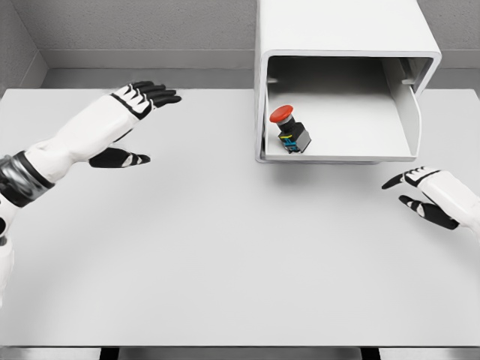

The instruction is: Slide open multi-storey tabletop storage cabinets and put open load switch and slide close multi-storey tabletop storage cabinets

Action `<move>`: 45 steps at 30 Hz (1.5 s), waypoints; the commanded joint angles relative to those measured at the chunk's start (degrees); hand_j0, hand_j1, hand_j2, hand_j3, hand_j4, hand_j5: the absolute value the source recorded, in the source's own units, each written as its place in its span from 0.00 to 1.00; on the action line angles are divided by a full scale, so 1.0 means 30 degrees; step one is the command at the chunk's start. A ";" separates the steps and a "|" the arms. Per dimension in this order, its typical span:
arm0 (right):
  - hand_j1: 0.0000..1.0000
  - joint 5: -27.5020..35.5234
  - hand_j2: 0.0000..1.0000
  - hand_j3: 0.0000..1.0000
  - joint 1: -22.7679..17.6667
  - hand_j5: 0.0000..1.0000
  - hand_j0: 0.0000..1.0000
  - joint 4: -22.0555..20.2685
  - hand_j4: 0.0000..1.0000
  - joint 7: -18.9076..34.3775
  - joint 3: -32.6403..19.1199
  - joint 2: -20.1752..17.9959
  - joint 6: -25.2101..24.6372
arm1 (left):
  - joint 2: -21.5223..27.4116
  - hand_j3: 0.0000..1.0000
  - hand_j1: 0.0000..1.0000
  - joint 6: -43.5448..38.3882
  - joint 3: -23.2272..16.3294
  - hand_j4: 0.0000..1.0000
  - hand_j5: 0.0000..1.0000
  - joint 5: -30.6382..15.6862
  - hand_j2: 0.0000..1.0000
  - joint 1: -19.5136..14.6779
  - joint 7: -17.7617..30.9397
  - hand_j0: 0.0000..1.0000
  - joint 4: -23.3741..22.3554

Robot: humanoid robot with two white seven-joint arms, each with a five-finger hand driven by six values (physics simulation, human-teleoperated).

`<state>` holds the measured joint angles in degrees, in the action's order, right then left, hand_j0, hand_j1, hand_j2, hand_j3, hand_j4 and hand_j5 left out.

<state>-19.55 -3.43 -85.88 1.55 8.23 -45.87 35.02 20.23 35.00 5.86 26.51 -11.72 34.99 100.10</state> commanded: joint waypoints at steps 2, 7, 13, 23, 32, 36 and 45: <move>0.59 0.0070 0.59 0.59 0.0000 0.59 0.59 -0.1256 0.59 -0.0018 0.0421 0.0377 -0.0007 | 0.1314 1.00 1.00 0.0000 0.1153 1.00 1.00 -0.0489 1.00 0.0947 0.0002 1.00 -0.0145; 0.59 0.0011 0.59 0.59 -0.0030 0.59 0.59 -0.2428 0.59 0.0011 0.0861 0.0817 -0.0007 | 0.1314 1.00 1.00 0.0000 0.1182 1.00 1.00 -0.0489 1.00 0.2003 0.0002 1.00 -0.3540; 0.59 -0.0047 0.59 0.59 0.0000 0.59 0.59 -0.3132 0.59 0.0040 0.1037 0.0846 -0.0007 | 0.1431 1.00 1.00 0.0000 0.1855 1.00 1.00 -0.0430 1.00 0.2091 0.0002 1.00 -0.4627; 0.59 -0.0194 0.59 0.59 0.0205 0.59 0.59 -0.4538 0.59 0.0304 0.1447 0.0905 -0.0007 | 0.1431 1.00 1.00 0.0000 0.2266 1.00 1.00 -0.0371 1.00 0.2296 0.0002 1.00 -0.4803; 0.59 -0.0106 0.59 0.59 0.0937 0.59 0.59 -0.4451 0.59 0.1124 0.1477 0.0905 -0.0007 | 0.1431 1.00 1.00 0.0000 0.2530 1.00 1.00 -0.0342 1.00 0.2325 0.0002 1.00 -0.4803; 0.59 -0.0223 0.59 0.59 0.1112 0.59 0.59 -0.4099 0.59 0.1153 0.1506 0.1285 -0.0007 | 0.1373 1.00 1.00 0.0000 0.2530 1.00 1.00 -0.0342 1.00 0.2325 0.0002 1.00 -0.4774; 0.59 -0.0399 0.59 0.59 0.2665 0.59 0.59 -0.2459 0.59 0.1153 0.2472 0.1579 -0.0007 | 0.1373 1.00 1.00 0.0000 0.2530 1.00 1.00 -0.0342 1.00 0.2325 0.0002 1.00 -0.4774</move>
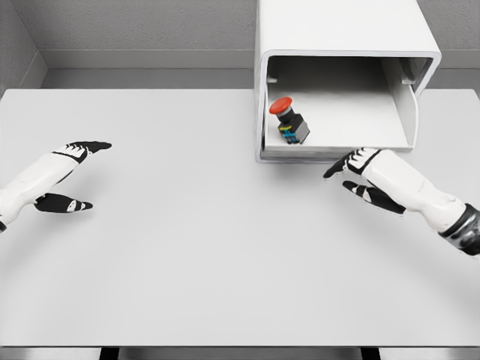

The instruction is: Slide open multi-storey tabletop storage cabinets and put open load switch and slide close multi-storey tabletop storage cabinets

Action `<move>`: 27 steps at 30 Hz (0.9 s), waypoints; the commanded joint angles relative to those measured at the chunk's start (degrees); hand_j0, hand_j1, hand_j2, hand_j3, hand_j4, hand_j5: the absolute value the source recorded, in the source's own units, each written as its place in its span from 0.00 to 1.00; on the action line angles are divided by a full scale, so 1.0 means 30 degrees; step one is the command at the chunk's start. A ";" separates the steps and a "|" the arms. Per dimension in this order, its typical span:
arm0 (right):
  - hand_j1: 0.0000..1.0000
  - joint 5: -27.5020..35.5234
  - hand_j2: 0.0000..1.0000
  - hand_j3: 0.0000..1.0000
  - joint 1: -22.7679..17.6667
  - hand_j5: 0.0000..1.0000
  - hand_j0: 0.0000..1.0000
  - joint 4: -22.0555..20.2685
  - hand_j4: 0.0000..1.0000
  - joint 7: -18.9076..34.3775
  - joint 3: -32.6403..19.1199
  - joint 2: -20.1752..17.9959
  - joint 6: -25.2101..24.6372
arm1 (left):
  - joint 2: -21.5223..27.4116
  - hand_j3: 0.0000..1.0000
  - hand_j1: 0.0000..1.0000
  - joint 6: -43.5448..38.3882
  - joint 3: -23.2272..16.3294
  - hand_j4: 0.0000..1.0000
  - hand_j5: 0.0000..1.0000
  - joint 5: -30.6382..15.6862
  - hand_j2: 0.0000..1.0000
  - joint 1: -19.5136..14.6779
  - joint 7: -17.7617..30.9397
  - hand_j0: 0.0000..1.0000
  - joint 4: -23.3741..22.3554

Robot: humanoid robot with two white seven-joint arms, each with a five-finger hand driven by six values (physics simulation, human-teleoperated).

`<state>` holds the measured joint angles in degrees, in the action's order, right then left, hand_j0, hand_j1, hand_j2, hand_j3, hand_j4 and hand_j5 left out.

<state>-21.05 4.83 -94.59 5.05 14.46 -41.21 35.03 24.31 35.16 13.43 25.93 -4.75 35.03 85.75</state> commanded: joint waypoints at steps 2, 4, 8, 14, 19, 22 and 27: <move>0.59 0.0102 0.59 0.59 0.0293 0.59 0.59 0.0915 0.59 -0.0013 0.0629 0.0055 -0.0011 | 0.0011 1.00 1.00 -0.0052 0.0006 1.00 1.00 -0.0148 1.00 0.0000 -0.0009 1.00 0.0009; 0.59 0.0073 0.59 0.59 0.0557 0.59 0.59 0.1238 0.59 0.0045 0.0717 0.0260 -0.0011 | 0.0011 1.00 1.00 -0.0052 0.0036 1.00 1.00 -0.0148 1.00 0.0000 -0.0009 1.00 0.0009; 0.59 0.0102 0.59 0.59 0.0850 0.59 0.59 0.1648 0.59 0.0544 0.0717 0.0289 -0.0011 | 0.0040 1.00 1.00 -0.0052 0.0065 1.00 1.00 -0.0148 1.00 0.0000 -0.0009 1.00 -0.0020; 0.60 0.0219 0.60 0.60 0.1114 0.60 0.60 0.1882 0.60 0.1100 0.0541 0.0231 -0.0011 | 0.0040 1.00 1.00 -0.0052 0.0065 1.00 1.00 -0.0148 1.00 0.0000 -0.0009 1.00 -0.0020; 0.59 0.0278 0.59 0.59 0.1260 0.59 0.59 0.1853 0.59 0.1100 0.0541 0.0231 -0.0011 | 0.0040 1.00 1.00 -0.0052 0.0065 1.00 1.00 -0.0148 1.00 -0.0029 -0.0009 1.00 -0.0020; 0.59 0.0249 0.59 0.59 0.1816 0.59 0.59 0.2116 0.59 0.1071 0.0600 0.0289 -0.0011 | 0.0040 1.00 1.00 -0.0052 0.0182 1.00 1.00 -0.0148 1.00 0.0000 -0.0009 1.00 -0.0020; 0.59 0.0337 0.59 0.59 0.2432 0.59 0.59 0.2527 0.59 0.1042 0.0600 0.0289 -0.0011 | 0.0040 1.00 1.00 -0.0052 0.0182 1.00 1.00 -0.0148 1.00 0.0000 -0.0009 1.00 -0.0020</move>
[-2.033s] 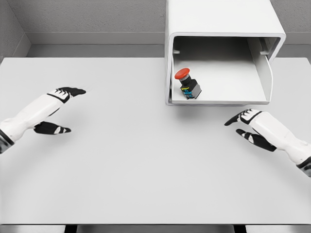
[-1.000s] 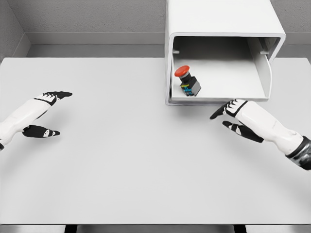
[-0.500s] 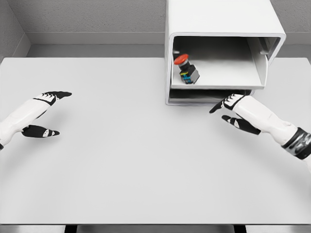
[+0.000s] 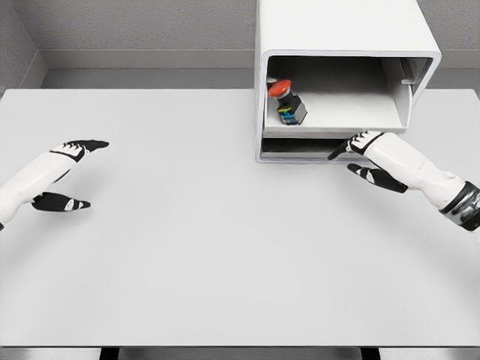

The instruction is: Slide open multi-storey tabletop storage cabinets and put open load switch and slide close multi-storey tabletop storage cabinets

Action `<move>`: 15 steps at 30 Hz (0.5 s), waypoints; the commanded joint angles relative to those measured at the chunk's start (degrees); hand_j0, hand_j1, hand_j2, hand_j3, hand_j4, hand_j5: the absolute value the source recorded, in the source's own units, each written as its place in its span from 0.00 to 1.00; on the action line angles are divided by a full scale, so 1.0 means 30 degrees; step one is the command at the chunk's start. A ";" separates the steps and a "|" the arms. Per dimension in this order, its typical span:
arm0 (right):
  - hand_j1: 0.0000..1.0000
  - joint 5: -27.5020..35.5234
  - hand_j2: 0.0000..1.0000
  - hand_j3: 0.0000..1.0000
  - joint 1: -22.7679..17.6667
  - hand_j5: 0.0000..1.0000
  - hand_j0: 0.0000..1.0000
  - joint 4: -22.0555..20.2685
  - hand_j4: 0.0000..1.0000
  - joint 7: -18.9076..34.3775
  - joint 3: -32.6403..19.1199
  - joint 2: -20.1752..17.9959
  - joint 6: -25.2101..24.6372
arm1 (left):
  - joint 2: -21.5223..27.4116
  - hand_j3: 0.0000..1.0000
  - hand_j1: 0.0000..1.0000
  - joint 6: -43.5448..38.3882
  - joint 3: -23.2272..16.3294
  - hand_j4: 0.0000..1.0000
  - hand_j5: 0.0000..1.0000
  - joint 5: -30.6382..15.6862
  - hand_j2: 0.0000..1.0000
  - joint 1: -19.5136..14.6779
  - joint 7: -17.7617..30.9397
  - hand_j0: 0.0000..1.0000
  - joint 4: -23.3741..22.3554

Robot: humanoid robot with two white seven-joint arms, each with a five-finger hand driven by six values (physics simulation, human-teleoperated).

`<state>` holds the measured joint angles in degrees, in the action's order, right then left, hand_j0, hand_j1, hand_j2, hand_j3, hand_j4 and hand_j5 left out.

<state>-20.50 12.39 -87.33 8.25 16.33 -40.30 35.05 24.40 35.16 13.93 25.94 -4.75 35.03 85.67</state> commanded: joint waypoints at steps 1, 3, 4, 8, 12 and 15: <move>0.59 0.0153 0.59 0.59 0.0000 0.59 0.59 0.0251 0.59 -0.0025 0.0006 -0.0013 -0.0017 | 0.0012 1.00 1.00 -0.0053 0.0014 1.00 1.00 -0.0151 1.00 -0.0029 -0.0009 1.00 0.0008; 0.59 0.0153 0.59 0.59 0.0263 0.59 0.59 0.0602 0.59 -0.0025 0.0035 0.0191 -0.0017 | 0.0012 1.00 1.00 -0.0053 0.0014 1.00 1.00 -0.0151 1.00 -0.0029 -0.0009 1.00 0.0008; 0.59 0.0153 0.59 0.59 0.0322 0.59 0.59 0.0808 0.59 0.0004 0.0035 0.0338 -0.0017 | 0.0012 1.00 1.00 -0.0053 0.0014 1.00 1.00 -0.0151 1.00 0.0000 -0.0009 1.00 0.0008; 0.59 0.0153 0.59 0.59 0.0674 0.59 0.59 0.1160 0.59 -0.0025 0.0064 0.0367 -0.0017 | 0.0012 1.00 1.00 -0.0053 0.0014 1.00 1.00 -0.0151 1.00 -0.0029 -0.0009 1.00 0.0008; 0.60 0.0182 0.60 0.60 0.0732 0.60 0.60 0.1101 0.60 -0.0025 0.0035 0.0455 -0.0017 | 0.0012 1.00 1.00 -0.0053 0.0014 1.00 1.00 -0.0151 1.00 -0.0029 -0.0009 1.00 0.0008; 0.59 0.0212 0.59 0.59 0.0674 0.59 0.59 0.1042 0.59 -0.0054 -0.0053 0.0338 -0.0017 | 0.0012 1.00 1.00 -0.0053 0.0014 1.00 1.00 -0.0151 1.00 -0.0029 -0.0009 1.00 0.0008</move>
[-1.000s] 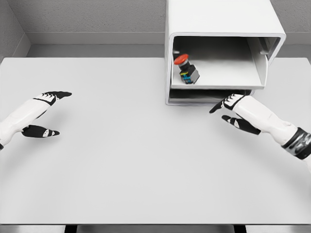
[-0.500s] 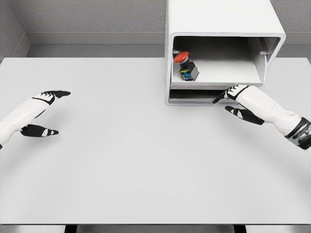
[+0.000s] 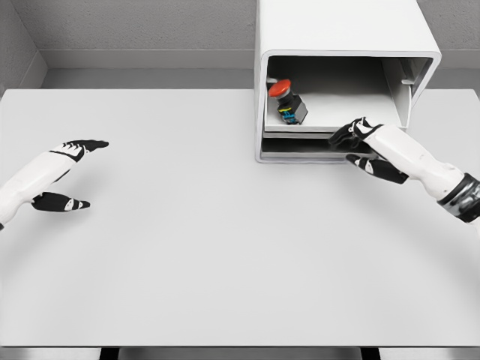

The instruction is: Slide open multi-storey tabletop storage cabinets and put open load switch and slide close multi-storey tabletop storage cabinets

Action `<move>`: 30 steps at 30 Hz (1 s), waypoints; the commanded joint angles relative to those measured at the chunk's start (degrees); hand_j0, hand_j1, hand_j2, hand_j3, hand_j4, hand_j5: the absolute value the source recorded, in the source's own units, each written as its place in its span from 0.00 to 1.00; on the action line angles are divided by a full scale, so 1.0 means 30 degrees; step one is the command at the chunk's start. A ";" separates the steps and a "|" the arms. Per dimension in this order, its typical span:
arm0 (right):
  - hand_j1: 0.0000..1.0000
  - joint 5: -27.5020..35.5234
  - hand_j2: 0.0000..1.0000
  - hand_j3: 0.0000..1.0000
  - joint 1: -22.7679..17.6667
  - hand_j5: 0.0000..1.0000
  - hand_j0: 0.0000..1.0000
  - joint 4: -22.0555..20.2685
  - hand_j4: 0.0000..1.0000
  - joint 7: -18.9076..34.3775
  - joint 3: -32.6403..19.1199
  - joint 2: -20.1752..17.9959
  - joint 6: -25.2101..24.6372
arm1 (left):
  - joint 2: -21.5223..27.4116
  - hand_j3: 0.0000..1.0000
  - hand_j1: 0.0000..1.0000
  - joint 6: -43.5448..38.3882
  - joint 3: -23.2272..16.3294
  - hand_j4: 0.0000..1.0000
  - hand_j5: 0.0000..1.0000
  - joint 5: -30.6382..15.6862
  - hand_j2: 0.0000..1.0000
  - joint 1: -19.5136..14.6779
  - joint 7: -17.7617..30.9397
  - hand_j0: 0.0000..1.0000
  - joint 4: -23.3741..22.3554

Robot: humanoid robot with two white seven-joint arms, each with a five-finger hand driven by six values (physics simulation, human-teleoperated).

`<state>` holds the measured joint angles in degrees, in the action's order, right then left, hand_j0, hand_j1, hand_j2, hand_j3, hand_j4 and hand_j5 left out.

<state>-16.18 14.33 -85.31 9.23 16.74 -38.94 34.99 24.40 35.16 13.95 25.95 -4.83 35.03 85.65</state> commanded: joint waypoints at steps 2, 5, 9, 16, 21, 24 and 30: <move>0.58 -0.1082 0.58 0.58 -0.0117 0.58 0.58 0.0313 0.58 -0.0410 -0.0189 -0.0204 0.0003 | 0.0013 1.00 1.00 -0.0054 0.0009 1.00 1.00 -0.0153 1.00 0.0000 -0.0010 1.00 0.0013; 0.58 -0.0906 0.58 0.58 -0.0235 0.58 0.58 0.0254 0.58 -0.0411 -0.0277 -0.0585 0.0003 | 0.0013 1.00 1.00 -0.0054 0.0009 1.00 1.00 -0.0153 1.00 0.0000 -0.0010 1.00 0.0013; 0.58 -0.0789 0.58 0.58 -0.0644 0.58 0.58 -0.0302 0.58 -0.0440 -0.0336 -0.1259 0.0003 | 0.0013 1.00 1.00 -0.0054 0.0009 1.00 1.00 -0.0153 1.00 0.0000 -0.0010 1.00 0.0013; 0.59 -0.0525 0.59 0.59 -0.1377 0.59 0.59 -0.0829 0.59 -0.0499 -0.0629 -0.1640 0.0003 | -0.0221 1.00 1.00 -0.0054 -0.0225 1.00 1.00 -0.0007 1.00 -0.0029 -0.0010 1.00 0.0218; 0.59 -0.0525 0.59 0.59 -0.1758 0.59 0.59 -0.0976 0.59 -0.0499 -0.0629 -0.1728 0.0003 | -0.1715 1.00 1.00 -0.0054 -0.1485 1.00 1.00 0.1340 1.00 -0.1201 -0.0010 1.00 0.2415; 0.60 -0.0525 0.60 0.60 -0.2080 0.60 0.60 -0.1474 0.60 -0.0586 -0.0629 -0.1816 0.0003 | -0.3327 1.00 1.00 -0.0054 -0.2186 1.00 1.00 0.2425 1.00 -0.2548 -0.0010 1.00 0.2972; 0.61 -0.0583 0.61 0.61 -0.2490 0.61 0.61 -0.1504 0.61 -0.1465 -0.0629 -0.2196 0.0003 | -0.5024 1.00 1.00 -0.0054 -0.5234 1.00 1.00 0.3185 1.00 -0.3543 -0.0010 1.00 0.4202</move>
<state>-18.29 6.68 -89.70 5.51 14.88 -45.16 35.04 11.50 35.14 0.87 34.62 -16.08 35.03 96.68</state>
